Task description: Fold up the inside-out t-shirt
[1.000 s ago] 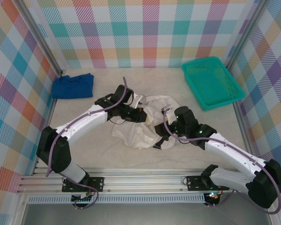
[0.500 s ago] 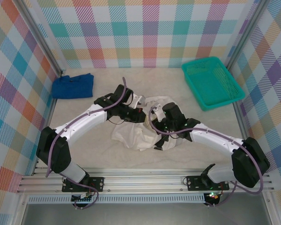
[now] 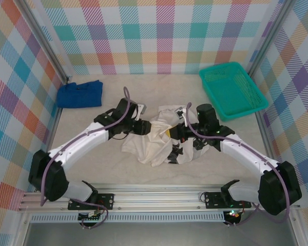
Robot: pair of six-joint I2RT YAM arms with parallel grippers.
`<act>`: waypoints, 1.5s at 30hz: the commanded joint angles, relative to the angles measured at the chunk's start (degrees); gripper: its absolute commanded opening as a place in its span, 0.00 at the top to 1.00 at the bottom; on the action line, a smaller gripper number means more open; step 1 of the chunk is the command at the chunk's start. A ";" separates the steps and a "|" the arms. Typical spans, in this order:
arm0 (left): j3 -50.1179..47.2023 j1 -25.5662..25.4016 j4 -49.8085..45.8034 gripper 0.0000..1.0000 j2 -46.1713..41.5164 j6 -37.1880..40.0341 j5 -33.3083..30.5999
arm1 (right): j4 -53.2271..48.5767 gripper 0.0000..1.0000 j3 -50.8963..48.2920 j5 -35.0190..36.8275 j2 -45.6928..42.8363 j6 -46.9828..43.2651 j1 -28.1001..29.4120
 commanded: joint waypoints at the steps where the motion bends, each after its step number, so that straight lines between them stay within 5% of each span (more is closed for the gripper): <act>1: -5.41 -2.24 5.40 0.46 -8.45 1.78 -0.64 | 6.66 1.00 -0.52 -6.65 1.69 5.49 -0.76; 8: -8.70 -5.59 12.56 0.46 -12.31 7.29 16.95 | 5.51 1.00 -0.20 -6.12 2.75 4.74 -1.03; 20: -2.74 -5.82 16.35 0.51 -2.96 10.38 21.37 | 3.41 1.00 -0.69 -5.40 1.09 3.87 -1.03; 32: -0.62 -5.81 14.39 1.00 -1.25 9.99 21.59 | 3.21 1.00 -0.77 -4.25 0.33 3.74 -1.11; 34: 1.36 -5.72 10.17 1.00 -1.30 8.63 20.50 | -0.68 0.99 0.41 -0.09 -0.63 2.27 -1.09; 38: 9.48 -5.57 -0.54 1.00 0.18 -1.63 19.17 | -23.86 0.65 8.17 33.92 -2.05 0.43 0.59; 40: 13.36 -5.72 -3.75 1.00 1.72 -6.34 22.12 | -25.72 0.57 7.99 44.84 -4.12 -2.40 4.89; 42: 16.42 -6.44 -6.25 1.00 2.27 -9.78 22.02 | -22.22 0.53 5.22 47.62 -7.35 -4.13 8.13; 45: 20.07 -7.19 -9.93 1.00 1.91 -12.01 19.39 | -13.39 0.49 -1.28 42.22 -14.16 -5.80 10.19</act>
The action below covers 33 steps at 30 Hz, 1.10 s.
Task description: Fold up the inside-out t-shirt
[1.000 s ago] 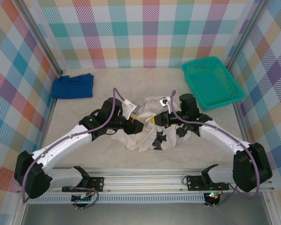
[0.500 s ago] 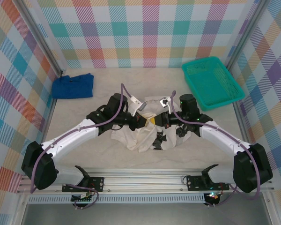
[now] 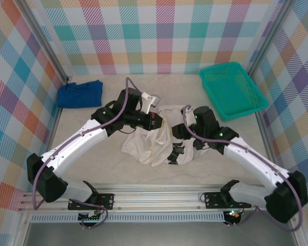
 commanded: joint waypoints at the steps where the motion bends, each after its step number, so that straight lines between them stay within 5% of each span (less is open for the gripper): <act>1: 4.62 -1.25 -7.61 1.00 -0.27 -7.19 -0.70 | 5.41 0.48 -5.79 1.80 -6.76 -4.73 2.27; 7: 7.72 -1.69 -10.33 1.00 1.51 -9.64 -1.10 | 15.42 0.46 -9.49 -6.47 -11.63 -7.27 6.62; 12: 7.65 -2.29 -9.25 1.00 2.21 -10.68 -1.10 | 22.92 0.56 -8.66 -8.66 -8.55 -7.25 9.81; 24: 6.70 -2.39 -7.54 1.00 3.34 -10.70 0.30 | 25.31 0.64 -5.14 3.51 0.02 -3.08 10.73; 28: 6.57 -2.40 -7.45 1.00 3.57 -9.83 -0.48 | 26.21 0.97 -4.81 4.01 0.30 -1.76 10.73; 33: 3.91 -0.57 -5.18 0.99 0.90 -8.28 -9.92 | 19.33 1.00 -4.48 0.52 -2.74 1.81 7.96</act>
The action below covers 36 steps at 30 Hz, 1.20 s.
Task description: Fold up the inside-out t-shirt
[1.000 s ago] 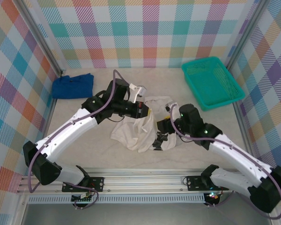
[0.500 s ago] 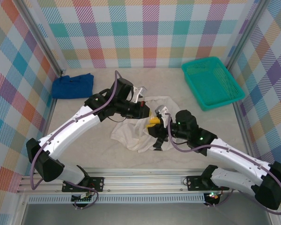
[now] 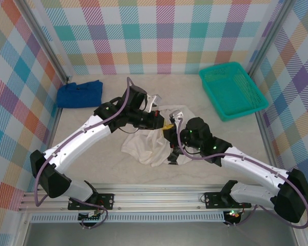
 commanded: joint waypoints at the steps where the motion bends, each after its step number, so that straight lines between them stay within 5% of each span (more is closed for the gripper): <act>1: -4.15 1.40 4.38 0.94 -3.85 2.35 -9.04 | -3.23 1.00 2.01 -4.13 -3.31 5.52 -3.37; 4: -13.15 1.67 11.60 0.71 -9.12 5.82 -13.57 | -2.29 1.00 1.65 -12.88 -3.93 14.71 -9.95; 8: -23.52 1.17 20.12 0.62 -12.67 7.57 -7.49 | 2.56 1.00 1.21 -20.39 -2.60 23.33 -14.63; 26: -21.91 0.39 28.55 0.59 -0.15 9.83 -2.94 | 4.02 1.00 0.35 -24.37 -1.27 25.52 -17.27; 36: -21.22 0.24 29.08 0.47 1.80 10.49 -1.39 | 3.89 1.00 0.27 -24.94 -0.28 25.40 -17.54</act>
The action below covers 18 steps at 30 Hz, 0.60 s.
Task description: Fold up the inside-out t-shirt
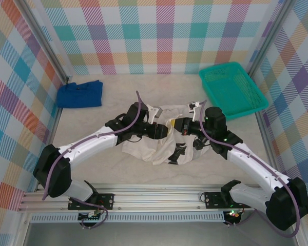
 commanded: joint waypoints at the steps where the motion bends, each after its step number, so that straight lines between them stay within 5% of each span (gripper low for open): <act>1: 2.31 -0.30 0.73 0.46 1.38 1.43 1.14 | 2.14 1.00 0.25 -1.51 0.50 0.38 -0.43; 4: 2.60 -0.22 -1.14 0.50 2.04 1.51 -2.96 | 1.80 1.00 0.34 -1.47 0.51 0.17 -0.52; 9: 1.26 0.48 0.06 0.83 0.94 1.27 -4.07 | -2.61 1.00 1.53 -0.01 -0.28 -3.08 -1.04; 12: 0.38 1.80 3.19 0.99 -1.42 0.74 3.93 | -11.25 1.00 4.94 3.44 -1.00 -9.63 -1.54; 18: -4.32 4.41 14.73 1.00 -8.88 -3.46 24.32 | -26.27 1.00 12.91 7.29 0.22 -20.44 -4.19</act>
